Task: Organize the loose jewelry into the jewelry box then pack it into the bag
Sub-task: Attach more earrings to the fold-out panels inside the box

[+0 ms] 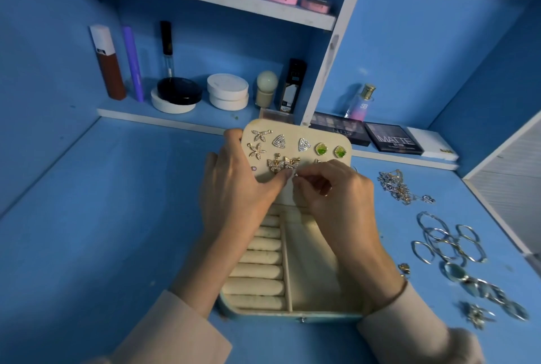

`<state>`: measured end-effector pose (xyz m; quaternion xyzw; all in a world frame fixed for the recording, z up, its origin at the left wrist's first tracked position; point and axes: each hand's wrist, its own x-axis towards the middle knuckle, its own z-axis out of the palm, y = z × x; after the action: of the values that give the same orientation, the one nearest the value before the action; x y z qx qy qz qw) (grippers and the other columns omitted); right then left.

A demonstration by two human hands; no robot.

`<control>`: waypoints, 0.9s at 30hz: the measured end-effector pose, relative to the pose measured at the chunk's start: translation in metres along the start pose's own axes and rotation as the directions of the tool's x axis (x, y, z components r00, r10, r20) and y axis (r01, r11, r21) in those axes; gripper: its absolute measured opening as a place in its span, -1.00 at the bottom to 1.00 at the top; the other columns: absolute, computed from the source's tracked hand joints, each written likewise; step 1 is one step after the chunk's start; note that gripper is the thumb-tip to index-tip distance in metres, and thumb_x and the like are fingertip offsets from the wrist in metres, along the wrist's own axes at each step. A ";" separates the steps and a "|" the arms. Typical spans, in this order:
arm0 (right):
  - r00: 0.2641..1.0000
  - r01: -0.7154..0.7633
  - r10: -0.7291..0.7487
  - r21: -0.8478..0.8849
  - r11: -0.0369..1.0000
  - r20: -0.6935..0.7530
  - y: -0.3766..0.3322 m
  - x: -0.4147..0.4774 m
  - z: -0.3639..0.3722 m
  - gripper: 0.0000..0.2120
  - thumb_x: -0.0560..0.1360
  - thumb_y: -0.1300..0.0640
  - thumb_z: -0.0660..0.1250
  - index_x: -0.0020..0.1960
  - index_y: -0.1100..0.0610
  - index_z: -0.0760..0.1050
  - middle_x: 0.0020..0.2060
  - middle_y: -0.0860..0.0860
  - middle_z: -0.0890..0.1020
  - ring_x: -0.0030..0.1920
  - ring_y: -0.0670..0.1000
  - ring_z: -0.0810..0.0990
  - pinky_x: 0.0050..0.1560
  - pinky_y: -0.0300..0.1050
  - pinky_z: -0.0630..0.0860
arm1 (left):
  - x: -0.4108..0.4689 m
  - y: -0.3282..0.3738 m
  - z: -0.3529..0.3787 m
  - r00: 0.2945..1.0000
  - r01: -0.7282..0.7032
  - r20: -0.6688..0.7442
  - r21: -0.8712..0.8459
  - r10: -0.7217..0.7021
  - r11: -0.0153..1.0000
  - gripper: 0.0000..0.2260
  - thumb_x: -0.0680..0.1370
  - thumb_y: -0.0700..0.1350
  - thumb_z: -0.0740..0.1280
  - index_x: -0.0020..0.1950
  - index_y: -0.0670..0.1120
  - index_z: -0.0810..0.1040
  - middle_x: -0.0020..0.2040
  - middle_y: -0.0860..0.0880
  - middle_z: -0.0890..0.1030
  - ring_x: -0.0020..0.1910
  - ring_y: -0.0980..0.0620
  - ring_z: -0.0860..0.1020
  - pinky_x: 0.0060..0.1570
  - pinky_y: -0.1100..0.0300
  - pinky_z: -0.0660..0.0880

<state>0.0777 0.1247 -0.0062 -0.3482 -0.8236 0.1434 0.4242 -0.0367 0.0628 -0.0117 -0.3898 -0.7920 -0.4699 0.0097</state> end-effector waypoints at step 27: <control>0.891 0.002 0.133 -0.296 0.955 0.435 0.081 -0.029 -0.109 -0.85 0.37 0.29 0.45 -0.21 0.05 0.62 -0.34 -0.14 0.51 -0.23 -0.25 0.49 -0.22 -0.48 0.34 | -0.001 0.005 -0.004 0.999 0.038 0.010 -0.072 -0.037 0.997 -0.43 0.33 0.11 0.51 0.17 -0.09 0.32 -0.06 0.05 0.37 0.09 -0.14 0.42 -0.16 0.12 0.26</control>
<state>0.2131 0.1563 -0.0012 -0.3913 -0.8989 0.1128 0.1618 -0.0345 0.0599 -0.0064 -0.3768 -0.7817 -0.4967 -0.0167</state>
